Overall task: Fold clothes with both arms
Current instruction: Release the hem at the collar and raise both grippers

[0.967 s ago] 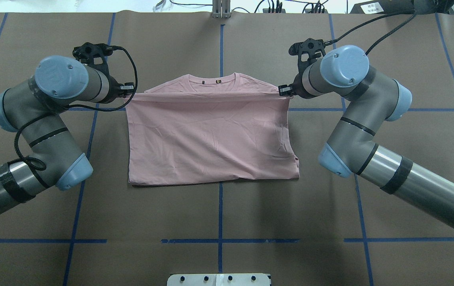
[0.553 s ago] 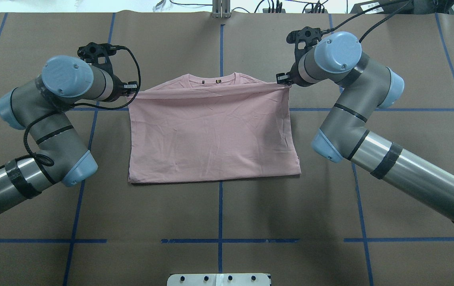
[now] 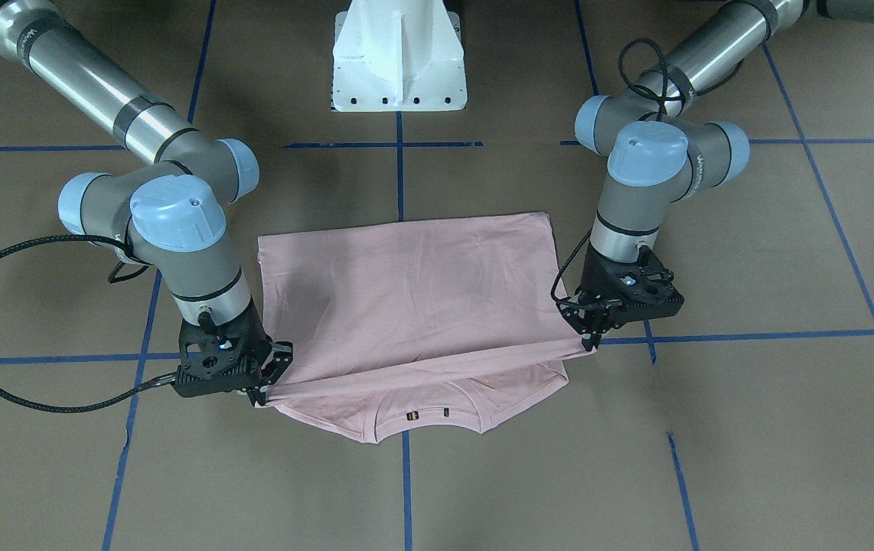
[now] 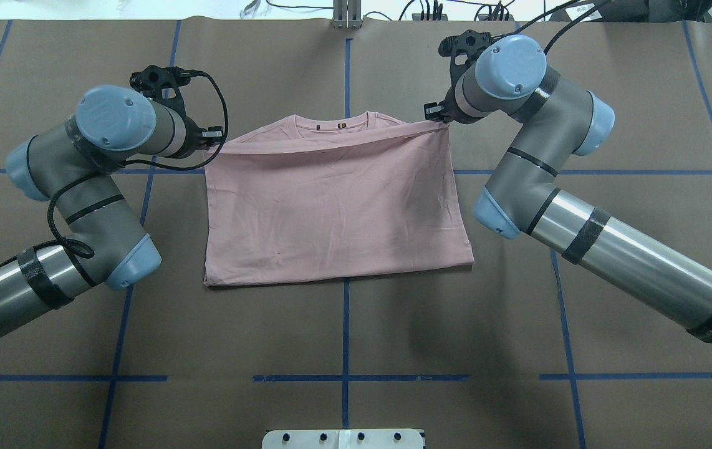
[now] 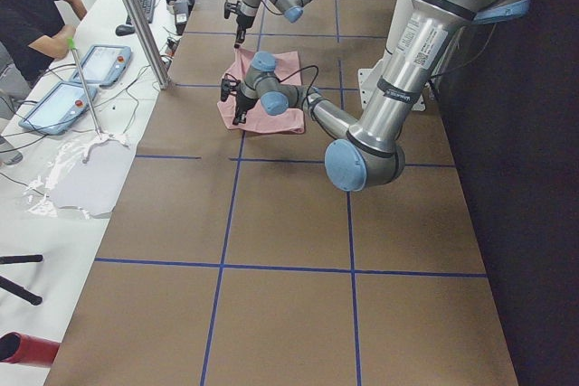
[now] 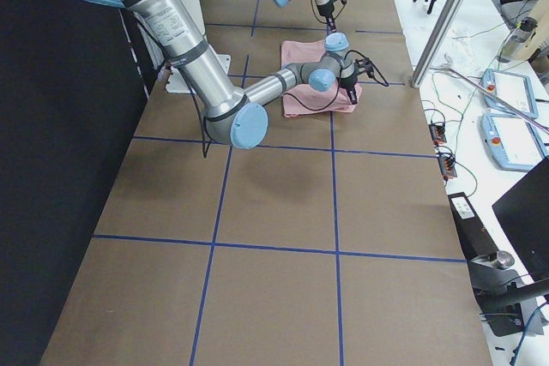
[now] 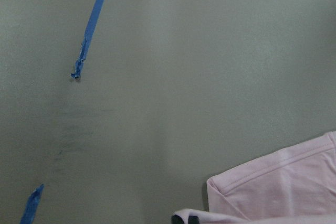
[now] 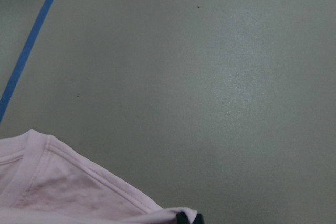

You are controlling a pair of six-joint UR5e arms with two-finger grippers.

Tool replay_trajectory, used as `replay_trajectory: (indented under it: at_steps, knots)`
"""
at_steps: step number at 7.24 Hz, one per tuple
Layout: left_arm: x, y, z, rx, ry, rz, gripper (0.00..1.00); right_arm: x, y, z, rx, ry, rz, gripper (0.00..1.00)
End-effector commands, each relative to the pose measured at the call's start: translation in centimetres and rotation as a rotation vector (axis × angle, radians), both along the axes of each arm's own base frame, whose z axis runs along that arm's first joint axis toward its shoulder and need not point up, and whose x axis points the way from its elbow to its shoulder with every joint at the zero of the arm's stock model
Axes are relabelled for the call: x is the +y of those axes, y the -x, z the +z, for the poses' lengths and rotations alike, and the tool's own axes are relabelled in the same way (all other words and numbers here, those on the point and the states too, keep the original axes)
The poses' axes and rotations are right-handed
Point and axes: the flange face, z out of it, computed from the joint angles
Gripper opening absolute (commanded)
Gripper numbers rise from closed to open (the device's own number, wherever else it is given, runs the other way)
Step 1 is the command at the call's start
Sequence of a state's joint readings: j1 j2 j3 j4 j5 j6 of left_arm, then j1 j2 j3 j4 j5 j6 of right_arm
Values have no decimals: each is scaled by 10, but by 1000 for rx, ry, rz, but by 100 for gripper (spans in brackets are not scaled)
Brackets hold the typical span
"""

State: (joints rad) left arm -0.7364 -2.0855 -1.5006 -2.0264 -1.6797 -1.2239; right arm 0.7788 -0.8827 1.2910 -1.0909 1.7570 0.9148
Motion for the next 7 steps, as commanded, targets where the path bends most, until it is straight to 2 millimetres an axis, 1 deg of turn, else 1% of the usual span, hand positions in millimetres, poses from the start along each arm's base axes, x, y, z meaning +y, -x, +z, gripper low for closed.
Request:
replay_trajectory:
  at_steps: [1,2,3,4,5,6,7]
  knots:
    - [0,-1,-1,-1,-4,4,0,5,-3,10,-42,-30,-2,0]
    - [-1,-2,-5,2,-8,5,33,4,-3,10,-41,-28,-1,14]
    - [-1,-4,-4,-1,-4,0,99,3,-1,18,-32,-18,-4,79]
    - [-1,-4,-5,2,-5,-1,100,3,-2,20,-34,-18,-3,100]
    - [0,-3,-7,4,-12,2,100,4,-1,20,-33,-16,-3,100]
    - [0,-2,-10,9,-16,4,100,2,-5,17,-46,-10,-2,100]
    - [0,-1,-12,12,-17,5,100,7,-11,10,-103,41,5,100]
